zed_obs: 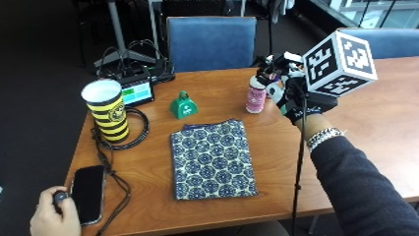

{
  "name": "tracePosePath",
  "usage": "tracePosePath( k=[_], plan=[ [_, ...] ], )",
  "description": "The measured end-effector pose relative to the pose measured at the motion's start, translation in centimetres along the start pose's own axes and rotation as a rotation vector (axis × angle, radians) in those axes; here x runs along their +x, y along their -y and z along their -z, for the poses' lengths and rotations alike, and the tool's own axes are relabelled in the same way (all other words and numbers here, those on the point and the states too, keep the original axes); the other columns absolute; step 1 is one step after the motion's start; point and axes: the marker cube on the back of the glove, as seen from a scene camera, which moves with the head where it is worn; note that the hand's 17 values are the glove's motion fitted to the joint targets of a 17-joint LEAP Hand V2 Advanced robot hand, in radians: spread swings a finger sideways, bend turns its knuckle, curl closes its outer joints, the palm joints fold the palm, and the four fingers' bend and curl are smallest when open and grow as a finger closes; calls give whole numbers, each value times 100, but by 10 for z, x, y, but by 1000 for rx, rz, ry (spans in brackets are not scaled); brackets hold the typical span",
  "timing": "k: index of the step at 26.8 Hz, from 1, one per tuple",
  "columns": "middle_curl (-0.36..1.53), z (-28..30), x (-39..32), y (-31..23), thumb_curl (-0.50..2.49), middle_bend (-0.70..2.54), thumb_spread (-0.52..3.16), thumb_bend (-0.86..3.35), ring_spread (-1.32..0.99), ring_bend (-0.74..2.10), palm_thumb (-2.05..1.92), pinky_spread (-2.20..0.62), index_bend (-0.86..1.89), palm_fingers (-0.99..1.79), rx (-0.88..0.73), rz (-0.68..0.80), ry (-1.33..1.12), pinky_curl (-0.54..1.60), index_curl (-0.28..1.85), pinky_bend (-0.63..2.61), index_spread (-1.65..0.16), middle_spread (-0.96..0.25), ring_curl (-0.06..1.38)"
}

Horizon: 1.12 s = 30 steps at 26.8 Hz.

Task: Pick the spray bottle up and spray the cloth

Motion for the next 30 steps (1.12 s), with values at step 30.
tracePosePath(
  k=[30],
  plan=[
    [45,-54,47,24,24,35,120,-2,-12,33,58,1,29,119,208,-281,312,30,39,15,-30,-19,36]
  ],
)
